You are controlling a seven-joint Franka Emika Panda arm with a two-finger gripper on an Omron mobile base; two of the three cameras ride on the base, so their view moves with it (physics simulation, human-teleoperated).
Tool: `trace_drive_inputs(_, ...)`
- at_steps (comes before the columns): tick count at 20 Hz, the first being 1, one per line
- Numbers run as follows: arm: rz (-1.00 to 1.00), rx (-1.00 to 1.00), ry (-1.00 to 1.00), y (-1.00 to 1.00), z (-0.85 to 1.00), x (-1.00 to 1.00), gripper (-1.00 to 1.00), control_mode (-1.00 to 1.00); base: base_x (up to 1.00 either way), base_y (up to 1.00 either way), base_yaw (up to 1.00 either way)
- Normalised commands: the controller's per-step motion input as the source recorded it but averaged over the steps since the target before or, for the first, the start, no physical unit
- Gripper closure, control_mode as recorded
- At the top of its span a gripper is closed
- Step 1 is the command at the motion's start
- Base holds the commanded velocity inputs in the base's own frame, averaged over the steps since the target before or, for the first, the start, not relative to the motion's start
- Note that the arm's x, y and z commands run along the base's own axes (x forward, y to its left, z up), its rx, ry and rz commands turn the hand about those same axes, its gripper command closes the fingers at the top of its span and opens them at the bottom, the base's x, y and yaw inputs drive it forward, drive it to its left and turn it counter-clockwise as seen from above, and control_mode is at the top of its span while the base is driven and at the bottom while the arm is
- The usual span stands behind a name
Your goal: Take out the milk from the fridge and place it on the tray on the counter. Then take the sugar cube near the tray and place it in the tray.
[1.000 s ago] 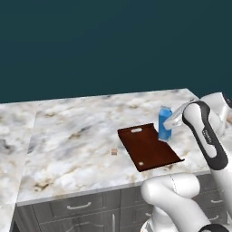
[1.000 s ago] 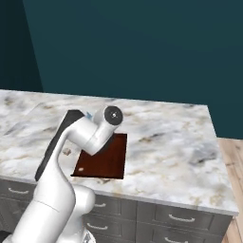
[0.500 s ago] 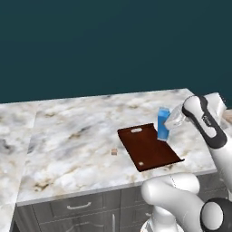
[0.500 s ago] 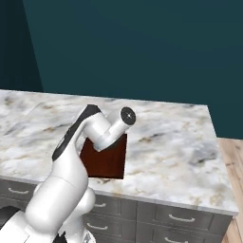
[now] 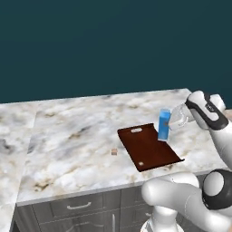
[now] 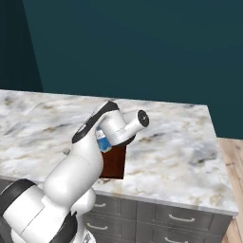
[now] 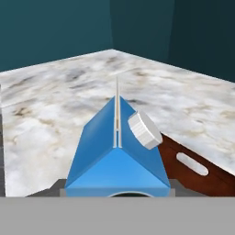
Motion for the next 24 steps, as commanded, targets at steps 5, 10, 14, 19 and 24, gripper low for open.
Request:
trace_drive_inputs(5,0.0,0.0,0.0,0.02,-0.24,0.18,1.0,-1.0,0.0,0.0,0.0)
trace_drive_inputs(10,0.0,0.0,0.0,0.0,-0.26,0.16,1.0,-1.0,0.0,0.0,0.0)
trace_drive_inputs(14,0.0,0.0,0.0,0.0,-0.29,0.17,1.0,-1.0,0.0,0.0,0.0)
trace_drive_inputs(19,0.0,0.02,0.0,0.0,-0.34,0.17,1.0,-1.0,0.0,0.0,0.0)
trace_drive_inputs(24,0.01,0.03,0.0,0.0,-0.37,0.13,1.0,-1.0,0.0,0.0,0.0)
